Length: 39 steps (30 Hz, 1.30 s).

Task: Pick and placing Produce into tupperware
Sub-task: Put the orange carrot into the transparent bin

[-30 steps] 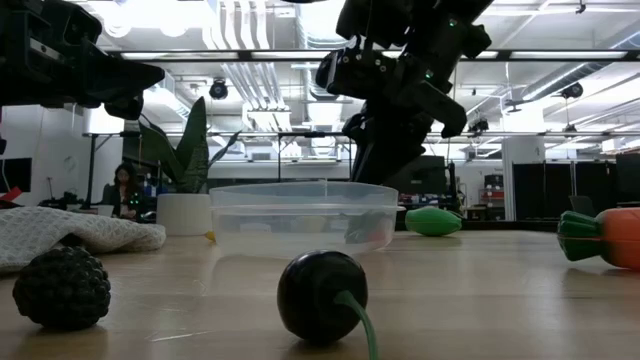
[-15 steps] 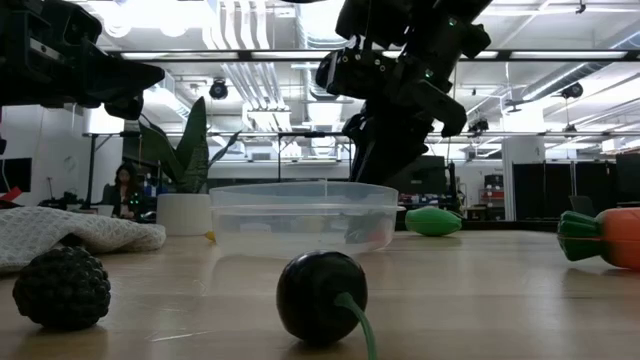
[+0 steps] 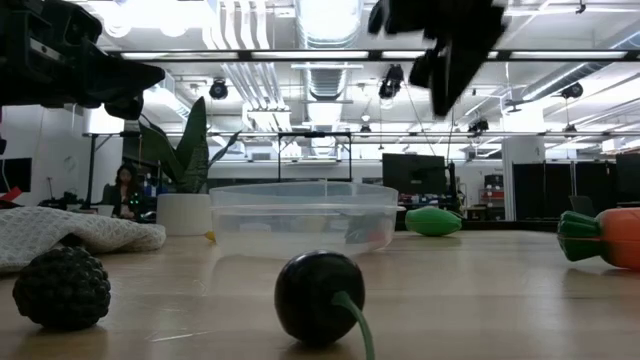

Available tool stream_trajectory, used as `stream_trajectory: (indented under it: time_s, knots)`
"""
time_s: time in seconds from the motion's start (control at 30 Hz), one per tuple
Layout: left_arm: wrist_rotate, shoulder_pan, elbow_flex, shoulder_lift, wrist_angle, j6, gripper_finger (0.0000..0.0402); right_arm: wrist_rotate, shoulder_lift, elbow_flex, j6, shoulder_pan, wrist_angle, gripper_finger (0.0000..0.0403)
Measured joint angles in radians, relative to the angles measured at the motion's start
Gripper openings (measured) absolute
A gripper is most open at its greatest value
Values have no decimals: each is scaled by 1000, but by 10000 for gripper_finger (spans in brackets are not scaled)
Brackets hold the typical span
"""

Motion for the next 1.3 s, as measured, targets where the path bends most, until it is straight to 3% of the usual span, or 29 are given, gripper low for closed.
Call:
stream_trajectory:
  time_s: [0.07,0.17,0.47,0.7,0.87,1.07,1.3]
  knots:
    - [-18,0,0,-1,8,-1,0,-70,-45,12,106,35,28,210]
    - [-19,0,0,1,7,-2,0,-26,-110,24,191,122,25,233]
    - [-18,0,0,2,4,-9,0,475,-254,0,608,453,-47,236]
    - [-18,0,0,14,4,-4,0,566,-191,-119,1055,693,-43,237]
    - [-19,0,0,14,4,40,0,583,-69,-183,1186,747,-43,236]
    - [-19,0,0,13,5,44,0,591,75,-211,1240,727,-43,236]
    - [-19,0,0,13,13,45,0,573,165,-166,1225,688,-34,277]
